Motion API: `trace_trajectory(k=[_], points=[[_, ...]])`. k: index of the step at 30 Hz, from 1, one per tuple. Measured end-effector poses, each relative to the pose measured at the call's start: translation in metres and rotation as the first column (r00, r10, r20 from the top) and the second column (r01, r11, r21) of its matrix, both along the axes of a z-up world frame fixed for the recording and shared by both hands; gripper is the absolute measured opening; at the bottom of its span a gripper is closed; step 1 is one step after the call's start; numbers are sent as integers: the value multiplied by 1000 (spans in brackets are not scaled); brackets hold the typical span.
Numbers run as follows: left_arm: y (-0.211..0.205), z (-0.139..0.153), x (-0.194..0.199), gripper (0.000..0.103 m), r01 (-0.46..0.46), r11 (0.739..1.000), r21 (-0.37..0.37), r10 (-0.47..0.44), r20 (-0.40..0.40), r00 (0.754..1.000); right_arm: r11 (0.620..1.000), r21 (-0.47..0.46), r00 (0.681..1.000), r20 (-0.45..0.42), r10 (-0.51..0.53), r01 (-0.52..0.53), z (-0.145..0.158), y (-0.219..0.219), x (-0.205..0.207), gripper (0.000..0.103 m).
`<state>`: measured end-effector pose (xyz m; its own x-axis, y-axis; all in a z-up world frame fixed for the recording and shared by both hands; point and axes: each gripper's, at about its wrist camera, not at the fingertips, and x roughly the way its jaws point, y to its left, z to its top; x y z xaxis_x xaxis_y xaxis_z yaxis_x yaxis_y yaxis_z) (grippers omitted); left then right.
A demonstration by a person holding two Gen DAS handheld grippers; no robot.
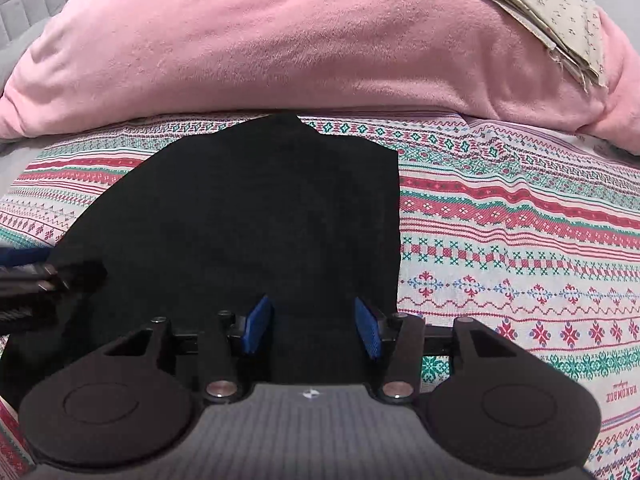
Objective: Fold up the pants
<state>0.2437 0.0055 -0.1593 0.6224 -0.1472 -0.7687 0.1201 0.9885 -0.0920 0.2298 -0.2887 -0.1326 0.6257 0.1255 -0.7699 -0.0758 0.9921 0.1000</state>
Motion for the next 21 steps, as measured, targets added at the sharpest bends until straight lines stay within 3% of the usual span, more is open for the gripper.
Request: trace_trajectory(k=[2,7,12,15,19,21], points=[[8,-3,5,62,-12,999,-49,11,-28,1000,1000,-1,1000,-6,3,-3,0,0,-1,46],[11,-5,5,62,-21,997,-74,19,-38,999,999,0,999,-34,39,-39,2,-1,1,48],[12,-6,5,62,-23,996,-89,19,-51,999,994,70,993,-81,87,-82,5,-13,23,50],[12,-5,5,62,-19,995,-94,14,-53,998,991,115,995,-58,76,-69,3,-19,48,50],[19,-6,11,62,-23,991,-136,12,-81,997,999,7,998,50,38,-39,-10,-9,55,51],[23,-6,13,63,-28,988,-151,14,-96,995,999,-20,998,52,38,-37,-7,-4,51,51]])
